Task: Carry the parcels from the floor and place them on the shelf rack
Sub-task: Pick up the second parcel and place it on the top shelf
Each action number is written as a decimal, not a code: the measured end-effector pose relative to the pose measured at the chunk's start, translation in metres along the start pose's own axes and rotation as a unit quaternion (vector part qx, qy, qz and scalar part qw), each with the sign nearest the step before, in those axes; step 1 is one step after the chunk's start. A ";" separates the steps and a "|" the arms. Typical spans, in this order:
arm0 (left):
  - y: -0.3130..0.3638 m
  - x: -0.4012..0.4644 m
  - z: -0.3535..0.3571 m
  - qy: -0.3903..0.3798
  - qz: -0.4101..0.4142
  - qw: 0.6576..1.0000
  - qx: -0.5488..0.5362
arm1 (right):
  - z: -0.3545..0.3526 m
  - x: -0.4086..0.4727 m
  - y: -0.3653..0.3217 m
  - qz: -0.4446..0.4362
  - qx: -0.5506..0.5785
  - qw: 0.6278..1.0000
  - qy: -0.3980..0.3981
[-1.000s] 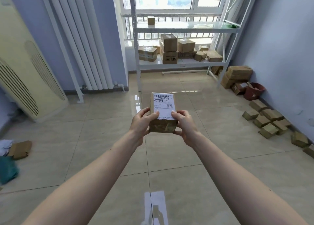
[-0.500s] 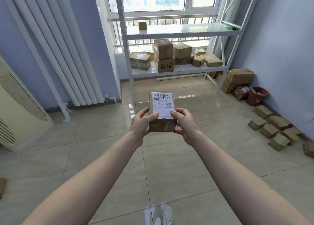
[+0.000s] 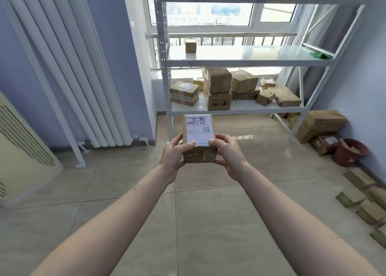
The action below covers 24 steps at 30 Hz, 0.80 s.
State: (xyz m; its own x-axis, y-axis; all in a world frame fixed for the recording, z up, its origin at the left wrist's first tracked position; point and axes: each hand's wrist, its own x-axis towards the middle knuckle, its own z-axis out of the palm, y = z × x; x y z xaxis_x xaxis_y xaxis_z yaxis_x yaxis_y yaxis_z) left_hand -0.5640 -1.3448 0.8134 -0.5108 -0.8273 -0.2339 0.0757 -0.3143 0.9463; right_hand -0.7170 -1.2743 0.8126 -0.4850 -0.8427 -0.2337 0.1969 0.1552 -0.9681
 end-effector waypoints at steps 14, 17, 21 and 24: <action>0.107 0.268 -0.039 -0.043 0.039 0.998 0.018 | 0.061 0.260 -0.090 -0.036 -0.002 0.999 -0.004; 0.129 0.320 -0.039 -0.052 0.047 0.997 0.027 | 0.066 0.309 -0.111 -0.044 -0.004 0.999 -0.008; 0.158 0.395 -0.035 -0.060 0.066 0.995 0.033 | 0.068 0.382 -0.141 -0.066 -0.009 0.998 -0.005; 0.182 0.452 -0.026 -0.053 0.086 0.994 0.028 | 0.067 0.436 -0.168 -0.088 -0.022 0.996 -0.010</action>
State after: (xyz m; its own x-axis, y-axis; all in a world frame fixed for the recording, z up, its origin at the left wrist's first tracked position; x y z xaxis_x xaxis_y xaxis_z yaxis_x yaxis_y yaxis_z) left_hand -0.7585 -1.7883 0.8744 -0.5815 -0.8123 -0.0449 0.1242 -0.1432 0.9819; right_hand -0.9042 -1.7028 0.8799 -0.4912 -0.8690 -0.0595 0.0722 0.0275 -0.9970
